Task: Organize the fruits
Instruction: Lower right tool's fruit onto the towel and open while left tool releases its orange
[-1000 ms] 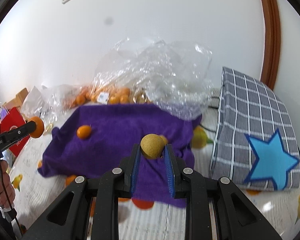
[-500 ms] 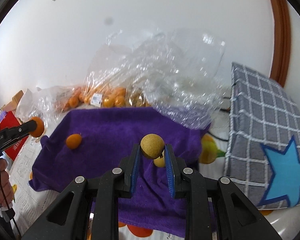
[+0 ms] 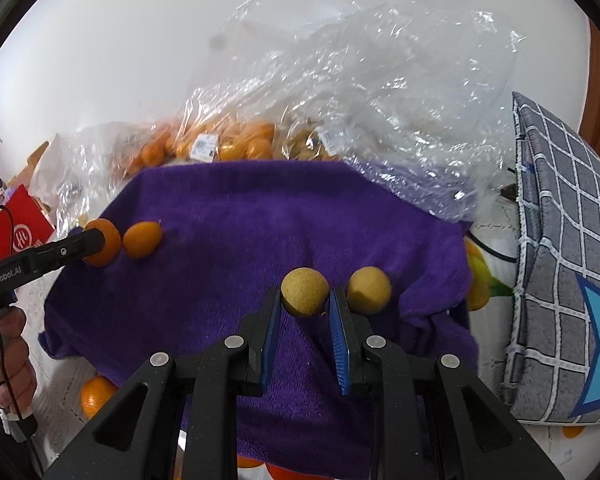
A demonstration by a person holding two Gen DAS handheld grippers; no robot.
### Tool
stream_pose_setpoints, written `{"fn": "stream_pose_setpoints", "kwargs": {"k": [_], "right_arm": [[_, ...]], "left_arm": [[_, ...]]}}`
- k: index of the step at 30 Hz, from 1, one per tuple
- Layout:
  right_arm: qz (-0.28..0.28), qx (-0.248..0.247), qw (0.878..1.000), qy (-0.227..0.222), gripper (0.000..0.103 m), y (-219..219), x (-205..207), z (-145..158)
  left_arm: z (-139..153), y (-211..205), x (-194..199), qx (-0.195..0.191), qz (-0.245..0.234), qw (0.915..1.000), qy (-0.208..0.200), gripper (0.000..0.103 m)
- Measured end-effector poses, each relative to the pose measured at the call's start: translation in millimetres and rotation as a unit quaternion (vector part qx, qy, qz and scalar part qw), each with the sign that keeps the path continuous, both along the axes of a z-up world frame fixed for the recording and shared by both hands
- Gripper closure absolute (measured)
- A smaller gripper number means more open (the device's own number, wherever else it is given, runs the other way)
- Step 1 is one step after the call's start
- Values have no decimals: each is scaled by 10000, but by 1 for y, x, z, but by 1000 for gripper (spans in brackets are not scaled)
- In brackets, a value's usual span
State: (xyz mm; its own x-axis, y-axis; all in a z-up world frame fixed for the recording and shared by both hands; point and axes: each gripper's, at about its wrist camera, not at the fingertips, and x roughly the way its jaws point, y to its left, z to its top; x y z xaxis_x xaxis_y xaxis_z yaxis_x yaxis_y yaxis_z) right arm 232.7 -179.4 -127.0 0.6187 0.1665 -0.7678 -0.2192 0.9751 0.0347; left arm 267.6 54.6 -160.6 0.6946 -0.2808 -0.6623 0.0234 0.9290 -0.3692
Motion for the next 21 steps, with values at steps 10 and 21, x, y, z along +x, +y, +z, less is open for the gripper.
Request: {"fn": "stream_pose_setpoints", "kwargs": {"k": [10,21], "right_arm": [[38,-67,9999,75,79,4,1,-11],[27,-113,9999,116,79,6,6,-17]], "left_arm": [[-2,0,0,-29,-63,10000,41,67],[-5,-6,-1,263,-35,9996,118,67]]}}
